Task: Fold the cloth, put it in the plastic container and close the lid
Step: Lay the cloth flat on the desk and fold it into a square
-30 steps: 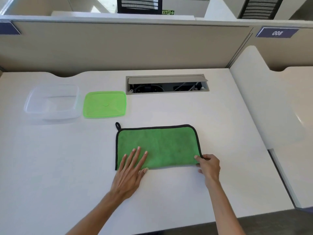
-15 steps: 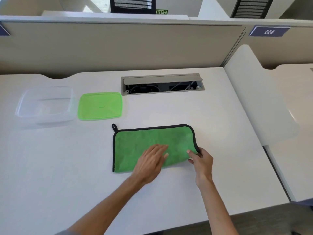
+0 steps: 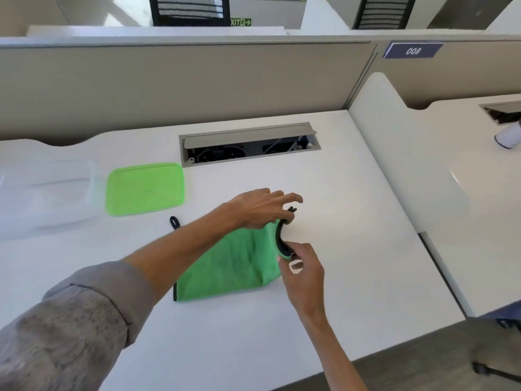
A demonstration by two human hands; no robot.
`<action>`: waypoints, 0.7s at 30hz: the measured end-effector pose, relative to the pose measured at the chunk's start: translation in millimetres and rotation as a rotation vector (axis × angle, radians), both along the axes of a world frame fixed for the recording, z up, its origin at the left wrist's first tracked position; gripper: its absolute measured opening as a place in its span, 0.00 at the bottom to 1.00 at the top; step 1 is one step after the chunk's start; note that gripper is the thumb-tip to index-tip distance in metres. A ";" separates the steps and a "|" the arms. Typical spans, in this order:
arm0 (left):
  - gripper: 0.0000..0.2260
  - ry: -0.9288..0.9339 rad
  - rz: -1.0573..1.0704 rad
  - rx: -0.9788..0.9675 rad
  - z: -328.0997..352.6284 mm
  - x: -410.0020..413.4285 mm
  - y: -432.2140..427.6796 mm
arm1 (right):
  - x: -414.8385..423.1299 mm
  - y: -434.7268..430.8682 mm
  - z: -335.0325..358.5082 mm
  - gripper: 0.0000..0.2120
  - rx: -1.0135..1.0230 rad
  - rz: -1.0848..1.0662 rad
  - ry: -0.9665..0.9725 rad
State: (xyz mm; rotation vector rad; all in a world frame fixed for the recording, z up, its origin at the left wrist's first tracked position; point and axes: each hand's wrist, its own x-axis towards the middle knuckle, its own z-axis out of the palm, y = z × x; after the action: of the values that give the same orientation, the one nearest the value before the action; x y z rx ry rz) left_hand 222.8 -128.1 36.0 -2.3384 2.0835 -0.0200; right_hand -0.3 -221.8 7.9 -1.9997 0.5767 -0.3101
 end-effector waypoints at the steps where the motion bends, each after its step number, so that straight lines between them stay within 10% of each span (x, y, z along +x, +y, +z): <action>1: 0.16 -0.019 -0.001 -0.013 2.6 2.2 7.5 | -0.9 5.3 1.7 0.16 -0.037 0.023 -0.006; 21: 0.41 0.020 0.366 0.122 -31.0 2.5 217.9 | 14.1 139.0 -25.8 0.23 -0.496 0.473 -0.079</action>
State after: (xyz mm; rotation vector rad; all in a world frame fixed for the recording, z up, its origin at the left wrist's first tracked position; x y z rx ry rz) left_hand 225.3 89.9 5.0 -2.6074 1.5816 0.1288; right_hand 13.8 -82.8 -17.9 -2.5093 -0.0468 -0.2519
